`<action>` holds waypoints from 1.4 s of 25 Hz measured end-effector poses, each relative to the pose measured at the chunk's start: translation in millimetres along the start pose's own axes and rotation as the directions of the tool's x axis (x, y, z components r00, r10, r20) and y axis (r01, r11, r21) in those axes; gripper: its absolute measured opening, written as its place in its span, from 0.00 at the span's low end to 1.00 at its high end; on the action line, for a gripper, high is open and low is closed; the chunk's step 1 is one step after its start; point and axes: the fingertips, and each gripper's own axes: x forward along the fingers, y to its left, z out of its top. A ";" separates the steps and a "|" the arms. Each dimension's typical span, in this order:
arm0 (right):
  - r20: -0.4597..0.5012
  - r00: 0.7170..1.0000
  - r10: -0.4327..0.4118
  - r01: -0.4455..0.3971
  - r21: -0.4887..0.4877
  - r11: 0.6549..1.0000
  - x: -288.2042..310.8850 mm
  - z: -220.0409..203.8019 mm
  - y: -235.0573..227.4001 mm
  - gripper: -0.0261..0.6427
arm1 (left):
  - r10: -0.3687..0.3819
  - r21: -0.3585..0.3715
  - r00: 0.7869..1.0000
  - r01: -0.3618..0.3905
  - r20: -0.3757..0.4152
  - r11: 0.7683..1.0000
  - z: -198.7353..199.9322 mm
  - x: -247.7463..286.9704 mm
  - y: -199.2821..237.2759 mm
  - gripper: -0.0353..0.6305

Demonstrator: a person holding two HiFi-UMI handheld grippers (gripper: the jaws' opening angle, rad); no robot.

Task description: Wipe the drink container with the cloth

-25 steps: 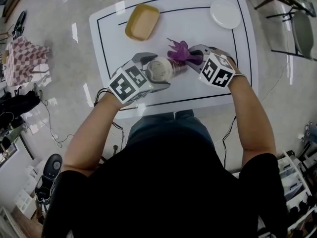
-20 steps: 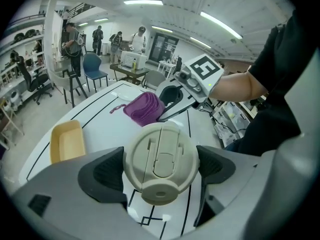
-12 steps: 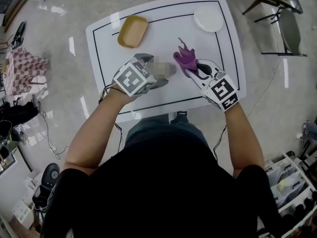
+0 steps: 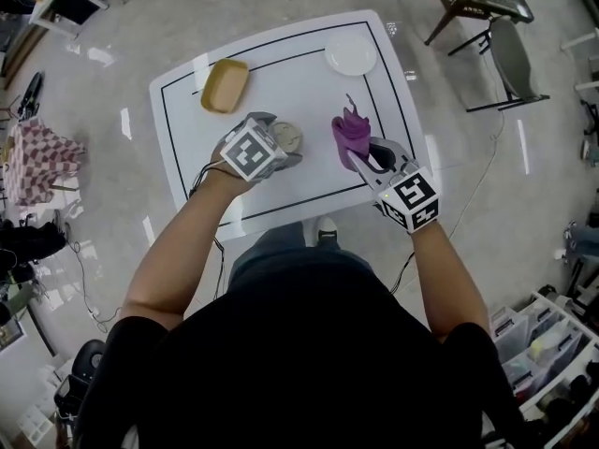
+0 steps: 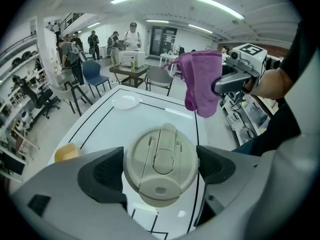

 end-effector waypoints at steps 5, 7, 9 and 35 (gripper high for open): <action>0.006 1.000 0.005 -0.004 -0.033 0.999 -31.6 5.4 15.4 0.17 | 0.034 -0.049 0.997 -0.031 0.063 0.998 3.5 -5.6 -10.4 0.77; 0.017 1.000 -0.001 0.002 -0.050 0.999 -39.5 9.8 20.2 0.17 | 0.061 -0.077 0.994 -0.054 0.093 0.996 3.4 -8.5 -12.2 0.77; 0.028 1.000 -0.002 0.003 -0.062 0.998 -46.2 15.7 27.3 0.17 | 0.090 -0.093 0.988 -0.078 0.125 0.993 2.3 -12.9 -13.3 0.77; 0.159 0.987 -0.007 0.032 -0.155 0.987 -114.9 87.5 128.1 0.17 | 0.423 -0.380 0.705 -0.231 0.569 0.896 -54.6 -233.7 -107.7 0.77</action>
